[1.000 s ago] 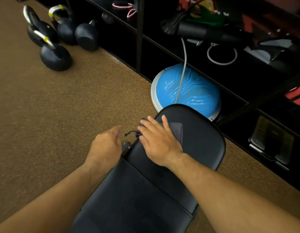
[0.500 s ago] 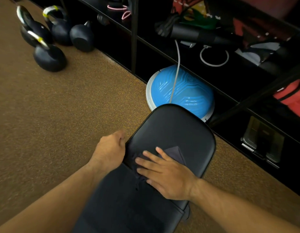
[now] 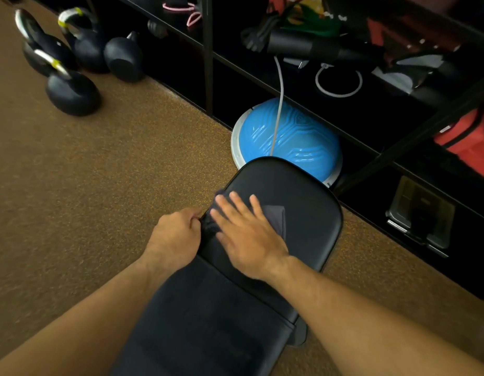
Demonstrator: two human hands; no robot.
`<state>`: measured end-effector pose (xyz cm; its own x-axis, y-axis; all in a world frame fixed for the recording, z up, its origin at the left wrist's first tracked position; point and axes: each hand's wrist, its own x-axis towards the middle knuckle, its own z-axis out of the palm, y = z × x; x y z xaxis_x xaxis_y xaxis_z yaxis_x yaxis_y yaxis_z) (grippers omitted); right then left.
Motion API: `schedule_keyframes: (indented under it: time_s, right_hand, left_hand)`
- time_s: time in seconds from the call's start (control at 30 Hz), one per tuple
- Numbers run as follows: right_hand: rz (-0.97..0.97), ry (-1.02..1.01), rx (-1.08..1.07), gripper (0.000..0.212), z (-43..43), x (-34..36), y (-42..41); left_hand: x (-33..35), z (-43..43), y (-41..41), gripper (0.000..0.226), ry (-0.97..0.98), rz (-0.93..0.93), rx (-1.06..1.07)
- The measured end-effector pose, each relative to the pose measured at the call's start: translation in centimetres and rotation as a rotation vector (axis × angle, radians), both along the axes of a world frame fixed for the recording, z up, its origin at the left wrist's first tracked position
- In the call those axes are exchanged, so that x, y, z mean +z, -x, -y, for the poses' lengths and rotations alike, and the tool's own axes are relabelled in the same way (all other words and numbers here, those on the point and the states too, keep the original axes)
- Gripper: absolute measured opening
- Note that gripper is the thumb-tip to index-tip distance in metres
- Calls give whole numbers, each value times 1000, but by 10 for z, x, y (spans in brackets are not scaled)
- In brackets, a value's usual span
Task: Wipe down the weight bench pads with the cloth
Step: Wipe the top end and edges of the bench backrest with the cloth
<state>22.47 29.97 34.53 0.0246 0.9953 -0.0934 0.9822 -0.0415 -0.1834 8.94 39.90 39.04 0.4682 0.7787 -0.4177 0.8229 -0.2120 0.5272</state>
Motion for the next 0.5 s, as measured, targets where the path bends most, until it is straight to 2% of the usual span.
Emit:
schedule_keyframes:
  time_s: [0.13,0.27,0.33,0.5]
  right_hand:
    - [43,-2,213,48,34,-4,5]
    - [29,12,305,45,78,-3,-16]
    - [20,13,274,44,86,-3,-32]
    - [30,22,27,52,47,2,-40]
  left_hand:
    - [2,5,-3,37,-35,-30,-10]
    - [3,5,-5,36,-29,-55,-38]
    - [3,1,-6,36,-12,-78,-70]
    - [4,0,-4,38,15,-80,-85]
